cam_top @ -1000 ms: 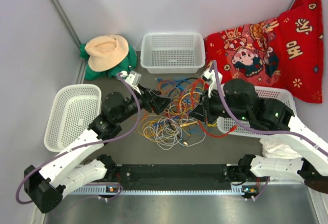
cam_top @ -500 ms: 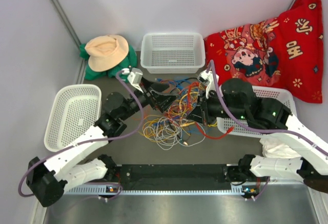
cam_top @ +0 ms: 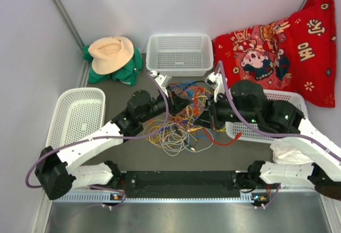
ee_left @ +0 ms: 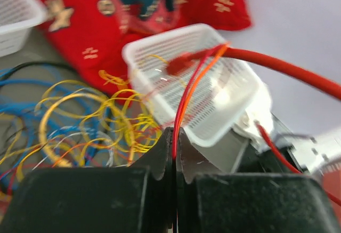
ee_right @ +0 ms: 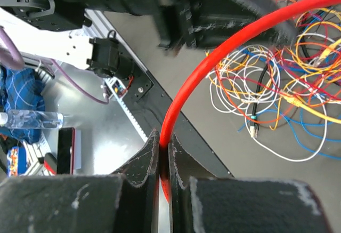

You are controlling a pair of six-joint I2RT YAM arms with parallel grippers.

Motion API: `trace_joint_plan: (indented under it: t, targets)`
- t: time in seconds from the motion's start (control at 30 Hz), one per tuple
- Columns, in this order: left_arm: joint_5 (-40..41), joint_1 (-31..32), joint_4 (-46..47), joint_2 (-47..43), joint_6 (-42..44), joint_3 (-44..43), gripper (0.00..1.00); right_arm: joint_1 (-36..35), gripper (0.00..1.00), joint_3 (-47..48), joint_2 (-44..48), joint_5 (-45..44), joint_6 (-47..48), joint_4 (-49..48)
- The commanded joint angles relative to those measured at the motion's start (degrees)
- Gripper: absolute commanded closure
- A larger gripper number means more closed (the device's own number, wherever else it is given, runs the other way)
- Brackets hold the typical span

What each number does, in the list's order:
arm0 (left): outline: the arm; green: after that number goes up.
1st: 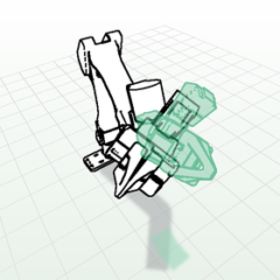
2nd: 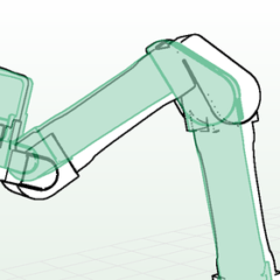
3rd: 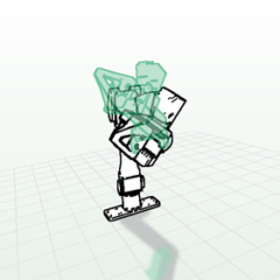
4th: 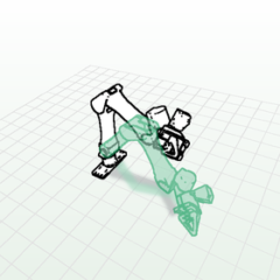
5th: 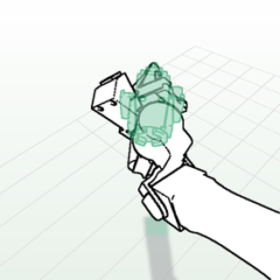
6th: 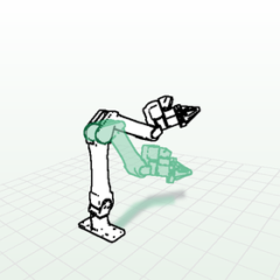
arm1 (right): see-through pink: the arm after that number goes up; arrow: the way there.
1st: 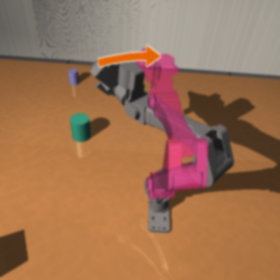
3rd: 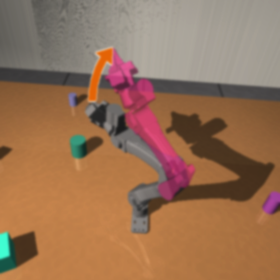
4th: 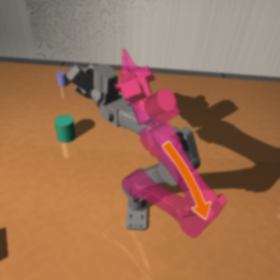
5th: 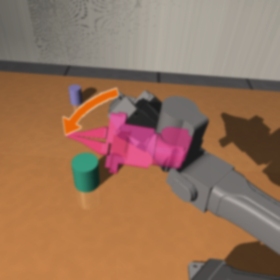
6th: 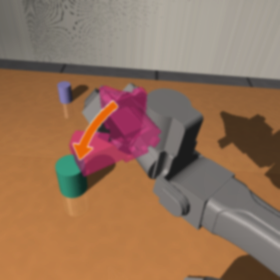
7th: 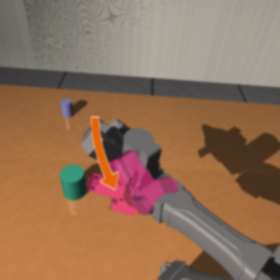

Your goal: Untangle the cables

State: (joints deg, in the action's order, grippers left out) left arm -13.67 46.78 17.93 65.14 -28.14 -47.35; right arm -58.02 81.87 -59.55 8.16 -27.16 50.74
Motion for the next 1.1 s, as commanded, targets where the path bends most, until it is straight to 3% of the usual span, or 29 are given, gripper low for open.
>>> trace_joint_plan:
  t: [0.0,0.17,0.37,0.83,1.07]
  targets:
    - [20.04,-0.9,-14.48,-0.81,-2.88,-5.47,1.0,-0.52,1.0,8.21,0.75,-3.15,-0.44,3.3]
    - [33.43,-3.54,-26.52,-1.6,-8.94,-6.95,1.0,-0.52,1.0,11.99,2.33,-6.66,-0.7,7.7]
    - [30.3,-12.85,-39.54,1.65,-16.42,-6.18,1.0,-0.6,1.0,15.25,4.18,-6.93,-0.7,8.67]
    - [31.25,-16.37,-44.48,2.88,-16.95,0.5,1.0,-0.6,1.0,26.85,8.75,-6.93,2.28,3.58]
    - [28.26,-16.73,-43.51,2.97,-17.12,2.44,1.0,-0.6,1.0,23.52,12.44,-9.21,2.72,-2.31]
